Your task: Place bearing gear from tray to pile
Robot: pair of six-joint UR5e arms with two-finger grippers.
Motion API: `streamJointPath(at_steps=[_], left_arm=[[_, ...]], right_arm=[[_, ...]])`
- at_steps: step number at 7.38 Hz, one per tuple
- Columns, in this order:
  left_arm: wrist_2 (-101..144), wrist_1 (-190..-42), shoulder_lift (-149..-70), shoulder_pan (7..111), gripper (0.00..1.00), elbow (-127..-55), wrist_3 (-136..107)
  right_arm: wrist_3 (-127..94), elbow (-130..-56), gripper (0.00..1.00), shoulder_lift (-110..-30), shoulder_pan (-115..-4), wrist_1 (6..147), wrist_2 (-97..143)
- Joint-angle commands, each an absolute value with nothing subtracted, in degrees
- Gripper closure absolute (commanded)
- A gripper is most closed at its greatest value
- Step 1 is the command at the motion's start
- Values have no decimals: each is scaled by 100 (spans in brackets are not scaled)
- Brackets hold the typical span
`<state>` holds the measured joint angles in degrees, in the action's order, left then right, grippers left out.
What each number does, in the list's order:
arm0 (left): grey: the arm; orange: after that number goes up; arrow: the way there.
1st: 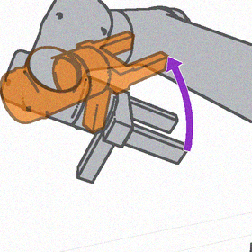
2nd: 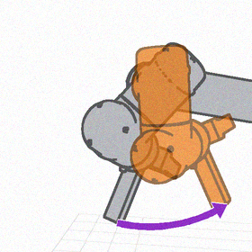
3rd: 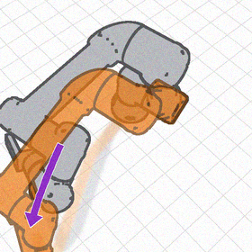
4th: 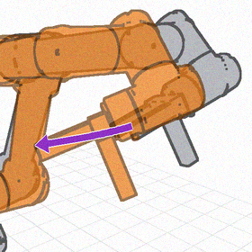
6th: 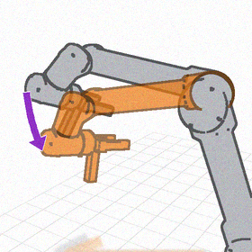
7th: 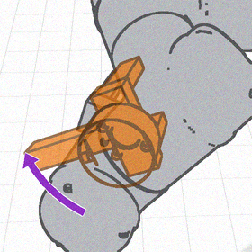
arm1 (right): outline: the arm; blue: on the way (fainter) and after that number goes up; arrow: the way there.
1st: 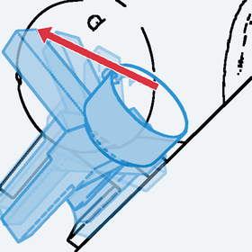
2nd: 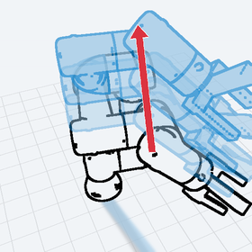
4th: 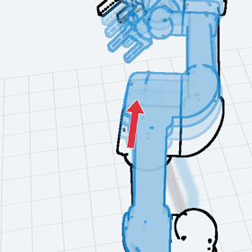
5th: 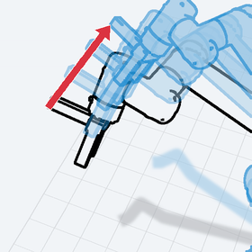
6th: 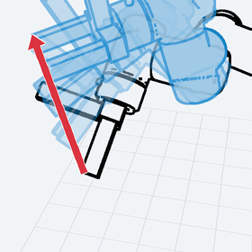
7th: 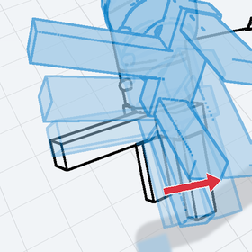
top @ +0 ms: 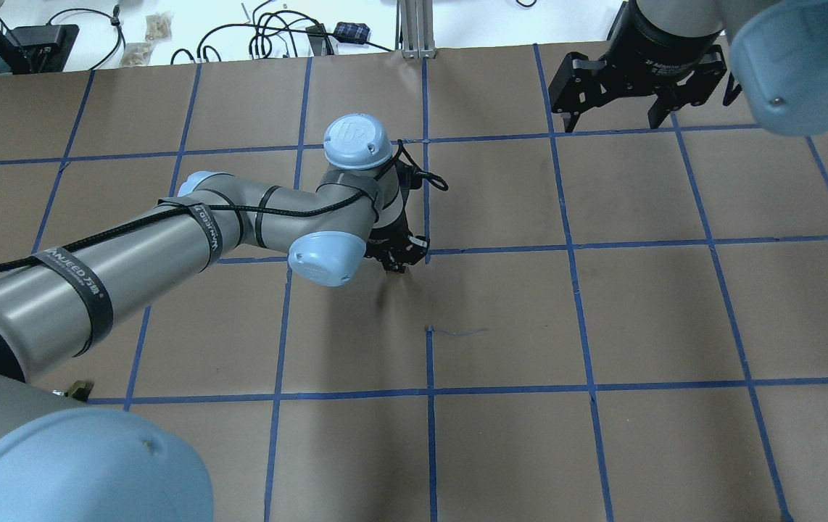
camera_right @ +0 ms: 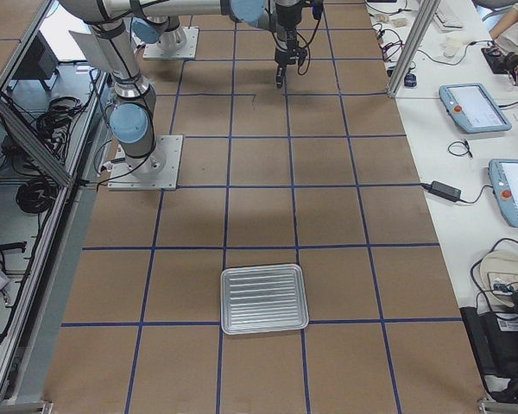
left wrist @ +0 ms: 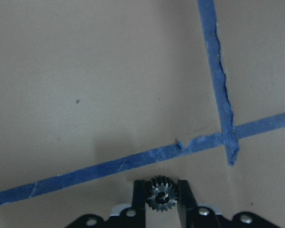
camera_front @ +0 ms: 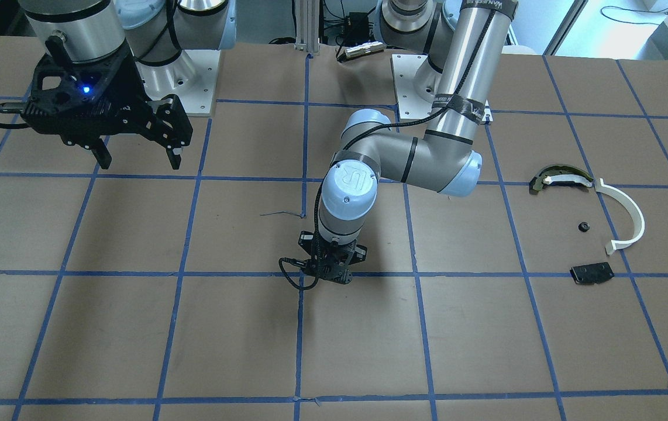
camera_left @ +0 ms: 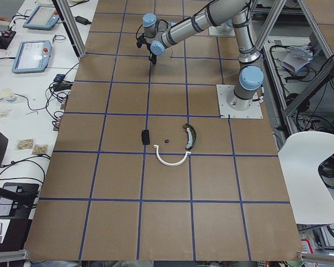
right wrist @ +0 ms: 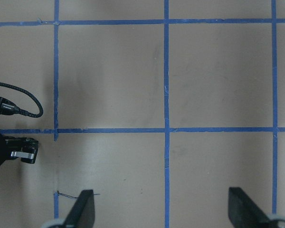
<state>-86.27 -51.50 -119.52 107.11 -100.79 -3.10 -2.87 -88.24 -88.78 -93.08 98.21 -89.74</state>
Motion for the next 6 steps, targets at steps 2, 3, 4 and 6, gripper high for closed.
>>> streamJointPath(at_steps=[2, 3, 4, 6], left_arm=[[-8840, -6442, -11490, 10121, 100, -9592, -290], [-9042, -7347, -11261, 9464, 100, -9154, -212], [-9087, -7643, -11093, 8874, 100, -9028, 337], [-9088, -7673, -10890, 7460, 100, -9184, 1769]], right_arm=[[-290, -8824, 0, -8886, -9308, 9826, -8974], [-299, -8824, 0, -8886, -9308, 9817, -8974], [-299, -8824, 0, -8886, -9308, 9817, -8974], [-299, -8824, 0, -8886, -9308, 9817, -8974]])
